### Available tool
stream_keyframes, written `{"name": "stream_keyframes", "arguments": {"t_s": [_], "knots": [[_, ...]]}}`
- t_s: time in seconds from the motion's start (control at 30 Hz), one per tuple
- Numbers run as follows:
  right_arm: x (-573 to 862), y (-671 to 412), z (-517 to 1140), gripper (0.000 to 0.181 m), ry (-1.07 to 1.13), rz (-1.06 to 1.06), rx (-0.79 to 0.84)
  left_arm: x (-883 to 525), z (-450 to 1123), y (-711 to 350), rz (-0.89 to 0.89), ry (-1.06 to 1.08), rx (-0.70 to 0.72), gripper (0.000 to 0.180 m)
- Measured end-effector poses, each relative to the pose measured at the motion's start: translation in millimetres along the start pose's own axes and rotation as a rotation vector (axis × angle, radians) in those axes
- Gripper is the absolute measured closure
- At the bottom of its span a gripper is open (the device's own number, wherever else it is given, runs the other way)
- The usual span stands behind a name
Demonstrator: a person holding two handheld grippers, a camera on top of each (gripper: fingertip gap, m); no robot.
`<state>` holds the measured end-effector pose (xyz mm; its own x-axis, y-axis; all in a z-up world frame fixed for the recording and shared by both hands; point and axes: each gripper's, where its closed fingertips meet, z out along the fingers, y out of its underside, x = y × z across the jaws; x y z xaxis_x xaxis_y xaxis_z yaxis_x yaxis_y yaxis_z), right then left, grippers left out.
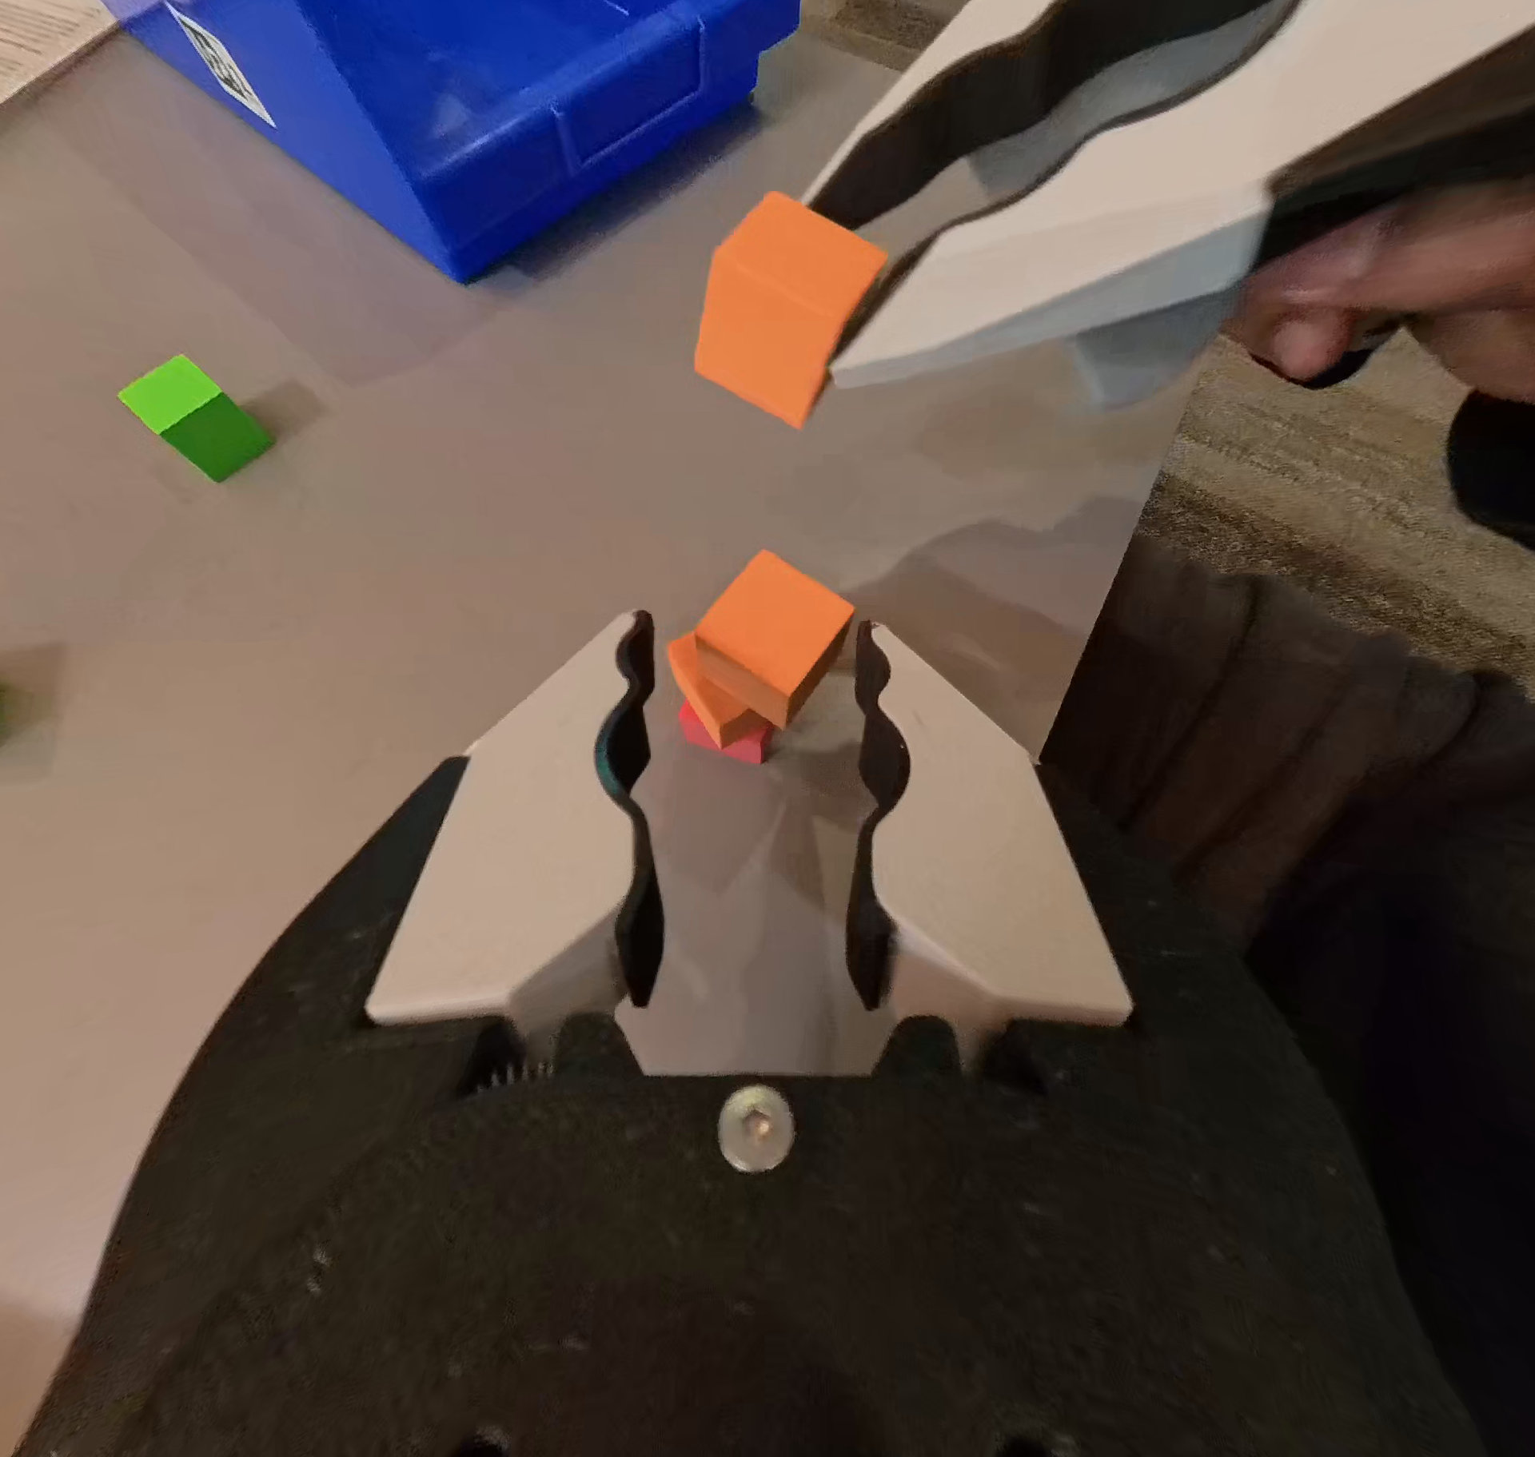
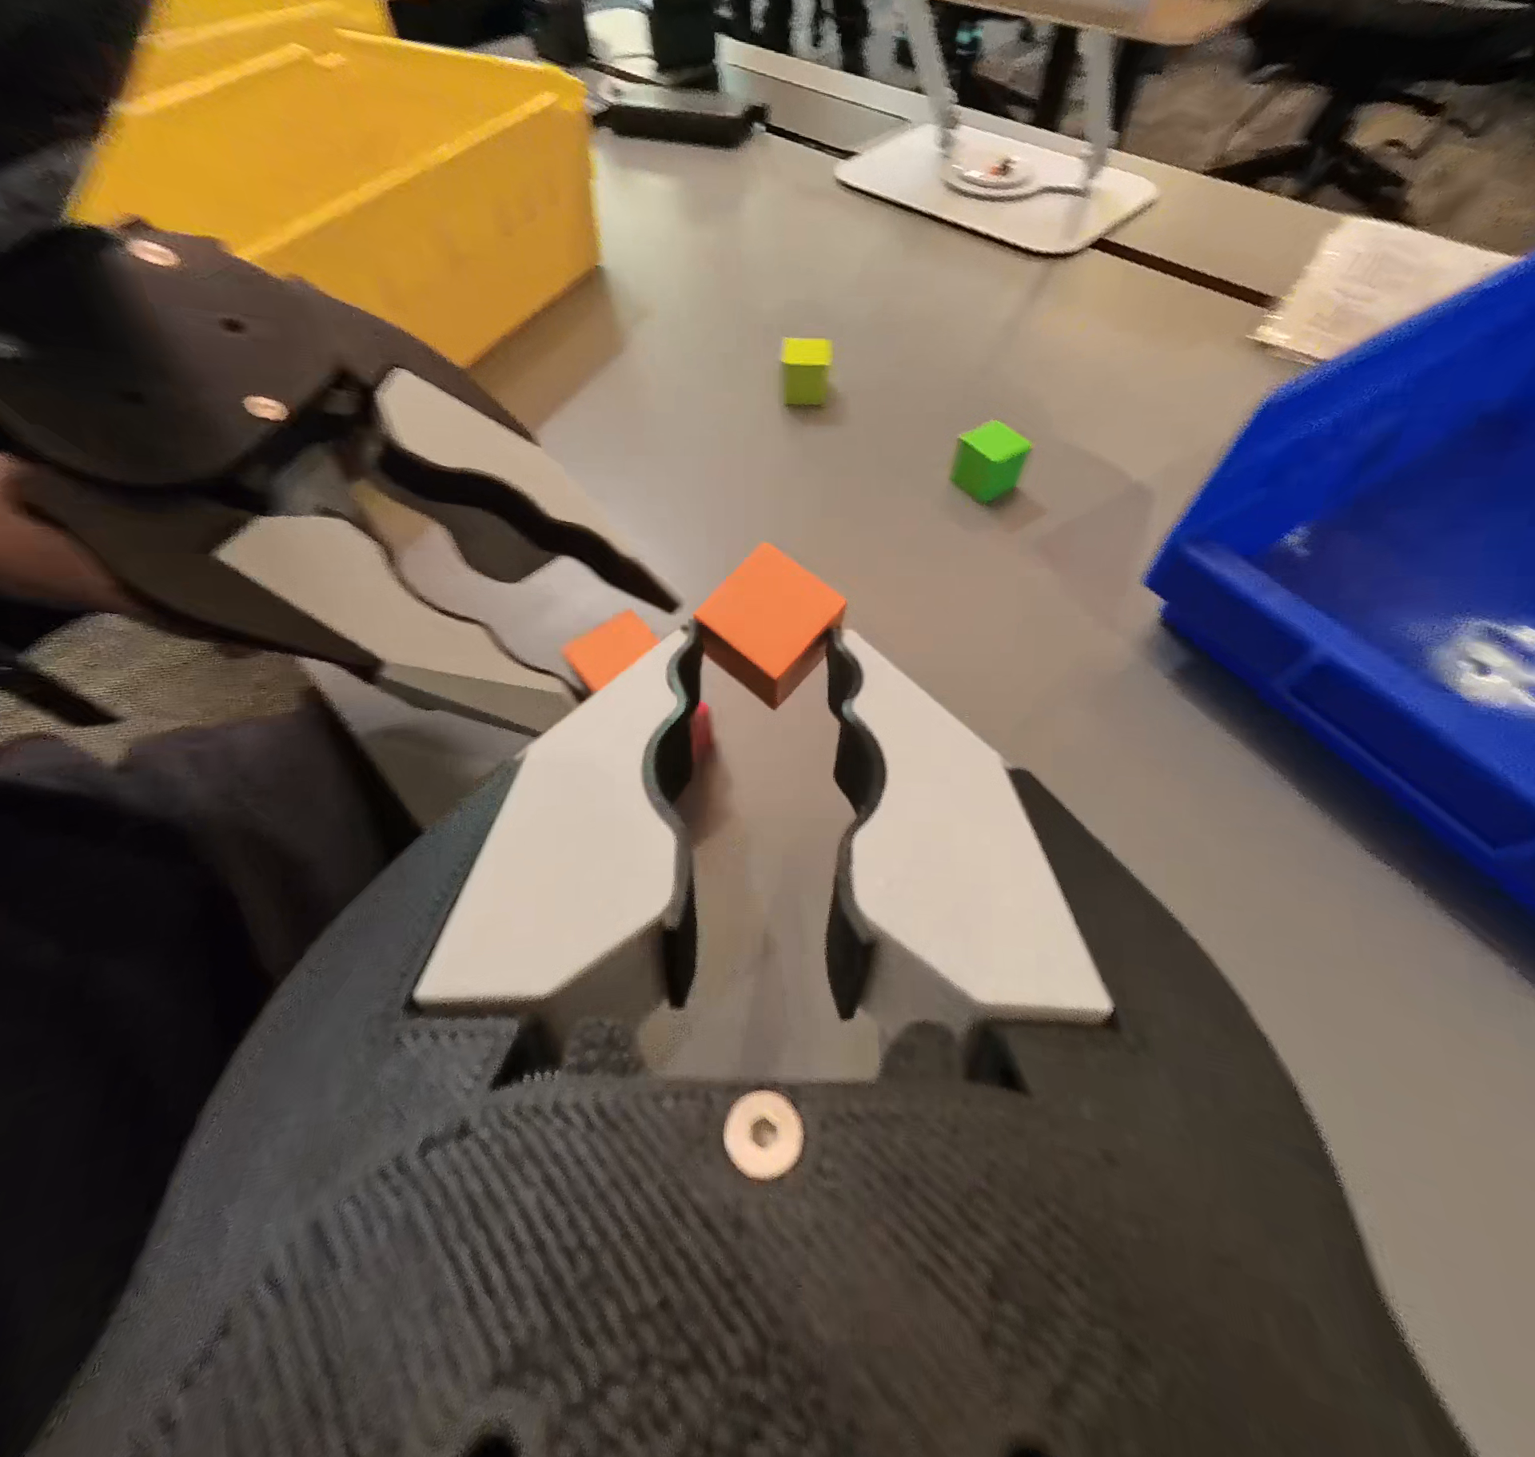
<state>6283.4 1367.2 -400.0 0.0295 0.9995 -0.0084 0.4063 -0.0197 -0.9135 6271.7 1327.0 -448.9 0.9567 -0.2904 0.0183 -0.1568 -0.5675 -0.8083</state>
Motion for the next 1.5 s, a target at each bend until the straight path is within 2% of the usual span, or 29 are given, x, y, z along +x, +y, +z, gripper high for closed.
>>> {"name": "stream_keyframes", "arguments": {"t_s": [0.1,0.23,0.33,0.47,0.57,0.73,0.83,1.03,1.2,1.23,1.27,1.5], "knots": [[-24.6,-8.6,-0.3,0.152,-0.149,0.037,0.006,-2.8,-3.3,0.6,-0.008,-0.014,0.005,0.128],[-46.0,-2.4,7.3,0.153,-0.281,0.039,-0.067,-5.7,-10.6,7.9,-0.022,-0.026,-0.001,0.121],[-49.9,10.2,17.2,0.150,-0.275,-0.007,-0.140,-17.1,-14.7,17.8,-0.056,-0.069,0.005,0.112],[-46.2,14.0,19.5,0.139,-0.229,-0.059,-0.163,-33.0,-23.0,26.4,-0.155,-0.105,0.046,0.110],[-38.2,7.7,9.8,0.132,-0.235,-0.029,-0.121,-40.3,-32.7,18.2,-0.176,-0.111,0.129,0.110],[6.9,-8.4,-3.4,0.137,-0.199,0.123,0.040,-57.8,-37.8,1.2,-0.213,-0.146,0.224,0.111],[21.1,-7.7,-2.6,0.138,-0.193,0.159,0.043,-64.4,-30.6,-2.5,-0.227,-0.149,0.206,0.111],[-3.4,25.9,-5.2,0.135,-0.282,0.042,-0.065,-61.5,-26.3,-2.1,-0.197,-0.126,0.199,0.114],[-41.8,19.8,-7.2,0.128,-0.403,0.014,0.040,-43.5,-21.9,3.3,-0.180,-0.025,0.181,0.116],[-47.4,17.3,-4.7,0.128,-0.418,0.003,0.050,-38.0,-20.7,5.2,-0.169,0.006,0.168,0.123],[-50.8,17.6,-0.6,0.129,-0.423,-0.014,0.042,-30.7,-19.8,8.5,-0.153,0.047,0.141,0.130],[-50.0,32.7,27.6,0.133,-0.414,-0.086,-0.038,-11.2,-16.7,19.7,-0.071,0.093,0.070,0.127]]}}
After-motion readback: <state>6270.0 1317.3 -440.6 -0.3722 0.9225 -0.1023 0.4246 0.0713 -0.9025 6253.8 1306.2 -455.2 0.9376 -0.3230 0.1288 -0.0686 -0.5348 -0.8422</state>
